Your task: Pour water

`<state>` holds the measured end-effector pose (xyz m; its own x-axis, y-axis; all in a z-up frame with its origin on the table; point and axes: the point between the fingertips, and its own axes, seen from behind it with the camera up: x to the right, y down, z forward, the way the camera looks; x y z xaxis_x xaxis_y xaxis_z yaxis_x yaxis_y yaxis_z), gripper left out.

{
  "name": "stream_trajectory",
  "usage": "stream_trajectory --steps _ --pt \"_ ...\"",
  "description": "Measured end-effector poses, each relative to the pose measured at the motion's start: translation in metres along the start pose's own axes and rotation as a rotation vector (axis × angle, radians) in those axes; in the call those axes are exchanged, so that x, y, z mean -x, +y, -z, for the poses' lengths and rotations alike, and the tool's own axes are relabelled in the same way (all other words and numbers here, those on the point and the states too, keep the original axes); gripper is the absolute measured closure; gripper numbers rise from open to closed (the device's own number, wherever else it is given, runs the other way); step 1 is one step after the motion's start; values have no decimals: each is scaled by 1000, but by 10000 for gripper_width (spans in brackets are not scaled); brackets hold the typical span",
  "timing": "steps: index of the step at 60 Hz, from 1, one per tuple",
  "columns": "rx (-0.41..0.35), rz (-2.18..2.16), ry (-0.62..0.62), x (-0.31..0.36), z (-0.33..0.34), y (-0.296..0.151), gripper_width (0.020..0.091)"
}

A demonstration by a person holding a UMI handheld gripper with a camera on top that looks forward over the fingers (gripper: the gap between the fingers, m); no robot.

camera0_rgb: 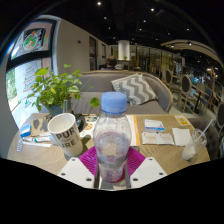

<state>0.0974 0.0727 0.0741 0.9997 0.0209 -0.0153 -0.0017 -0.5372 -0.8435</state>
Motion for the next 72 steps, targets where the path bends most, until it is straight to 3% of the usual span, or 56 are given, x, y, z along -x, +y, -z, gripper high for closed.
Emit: stream_trajectory --steps 33,41,45,47,51,52,54,58,72 --pt "-85 18 22 -5 -8 1 725" --pt "-103 13 42 -7 -6 3 620" --pt "-57 5 54 -8 -6 10 564" --pt "-20 -7 54 -8 -5 17 496" --pt "41 -38 30 0 2 30 265" --pt "51 -47 29 0 5 32 236" --pt "67 -57 31 1 14 36 277" --pt "90 -52 63 0 37 40 242" --pt "165 -26 92 26 161 45 254"
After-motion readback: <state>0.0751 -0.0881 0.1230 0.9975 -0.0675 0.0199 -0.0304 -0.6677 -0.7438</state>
